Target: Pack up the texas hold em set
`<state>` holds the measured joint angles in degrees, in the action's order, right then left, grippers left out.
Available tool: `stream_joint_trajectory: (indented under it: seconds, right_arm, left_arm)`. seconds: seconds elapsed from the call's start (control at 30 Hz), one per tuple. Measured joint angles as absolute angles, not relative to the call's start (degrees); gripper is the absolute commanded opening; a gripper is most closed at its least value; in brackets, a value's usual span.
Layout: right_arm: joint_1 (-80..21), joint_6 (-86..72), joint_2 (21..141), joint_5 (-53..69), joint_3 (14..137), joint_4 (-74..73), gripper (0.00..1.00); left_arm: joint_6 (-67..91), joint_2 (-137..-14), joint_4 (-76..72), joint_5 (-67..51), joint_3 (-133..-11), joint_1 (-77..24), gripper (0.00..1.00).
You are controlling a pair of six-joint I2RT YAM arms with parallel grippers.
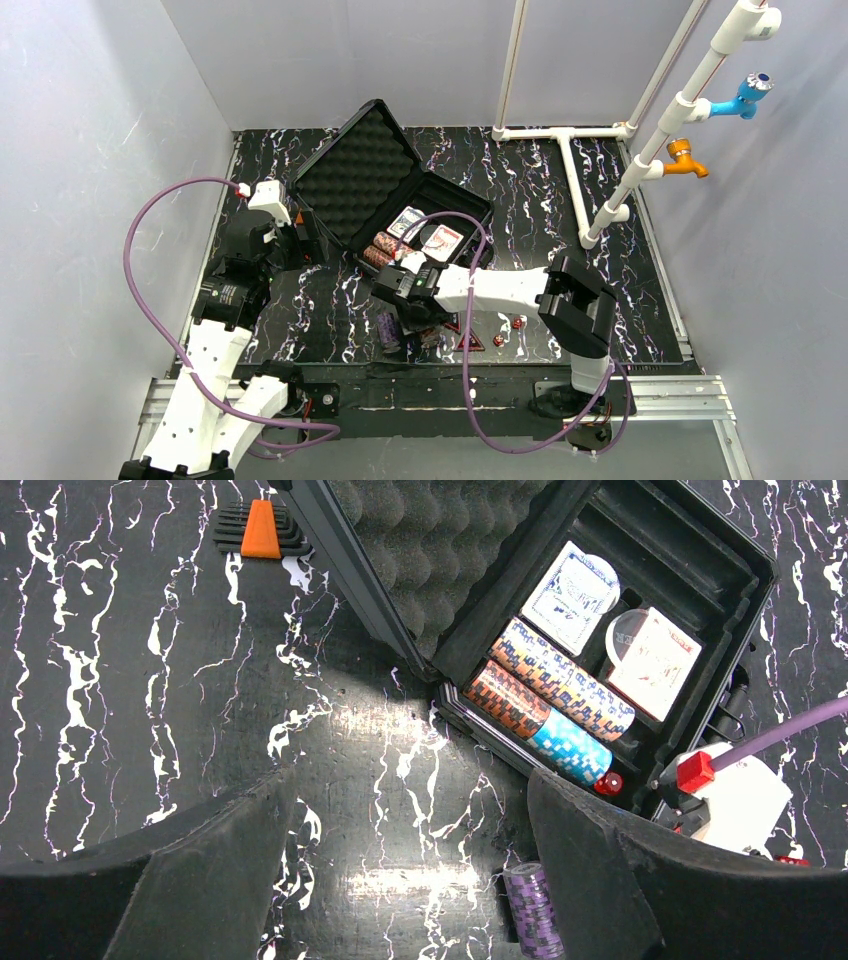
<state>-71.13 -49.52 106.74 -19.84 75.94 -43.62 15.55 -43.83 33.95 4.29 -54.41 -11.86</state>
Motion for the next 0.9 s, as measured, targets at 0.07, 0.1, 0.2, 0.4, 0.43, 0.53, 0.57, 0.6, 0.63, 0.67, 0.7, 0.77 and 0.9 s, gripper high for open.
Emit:
stream_joint_trajectory:
  seconds: [0.07, 0.1, 0.2, 0.4, 0.43, 0.53, 0.57, 0.6, 0.63, 0.67, 0.7, 0.77, 0.9]
  right_arm:
    - [-71.2, -49.5, 107.3, -20.1, 76.6, -43.6, 0.54]
    - [-71.3, -49.3, 107.5, -20.3, 76.8, -43.6, 0.52]
    - [-71.4, -49.1, 108.3, -20.6, 77.5, -43.8, 0.41]
    - [-71.4, -49.1, 108.4, -20.6, 77.6, -43.7, 0.18]
    - [-71.4, -49.1, 108.4, -20.6, 77.6, -43.7, 0.13]
    - [-71.4, -48.9, 108.4, -20.6, 77.6, -43.7, 0.01]
    - [-71.4, -48.7, 108.4, -20.6, 77.6, -43.7, 0.01]
    - [-71.5, -48.4, 108.4, -20.6, 77.6, -43.6, 0.01]
    - [-71.5, -47.9, 108.4, -20.5, 77.6, -43.5, 0.01]
    - [-71.6, -47.5, 108.4, -20.4, 77.5, -43.4, 0.01]
    - [-71.7, -46.8, 108.2, -20.2, 77.4, -43.1, 0.01]
    - [-71.8, -45.5, 107.8, -19.2, 76.9, -42.1, 0.01]
    - [-72.2, -42.3, 106.3, -16.6, 75.5, -40.4, 0.01]
  left_arm:
    - [15.6, -43.8, 34.0, 4.3, -54.4, -11.9, 0.85]
    - [15.6, -43.8, 34.0, 4.3, -54.4, -11.9, 0.85]
    - [15.6, -43.8, 34.0, 4.3, -54.4, -11.9, 0.85]
    - [15.6, -43.8, 33.9, 4.3, -54.4, -11.9, 0.85]
    - [15.5, -43.8, 33.9, 4.3, -54.4, -11.9, 0.85]
    - [15.5, -43.8, 33.9, 4.3, -54.4, -11.9, 0.85]
    - [15.6, -43.8, 34.0, 4.3, -54.4, -11.9, 0.85]
    - [15.5, -43.8, 34.0, 4.3, -54.4, -11.9, 0.85]
    - [15.6, -43.8, 34.0, 4.3, -54.4, -11.9, 0.85]
    - [15.5, -43.8, 34.0, 4.3, -54.4, -11.9, 0.85]
    - [15.5, -43.8, 33.9, 4.3, -54.4, -11.9, 0.85]
    - [15.5, -43.8, 33.9, 4.3, -54.4, -11.9, 0.85]
    - [15.5, -43.8, 33.9, 4.3, -54.4, -11.9, 0.85]
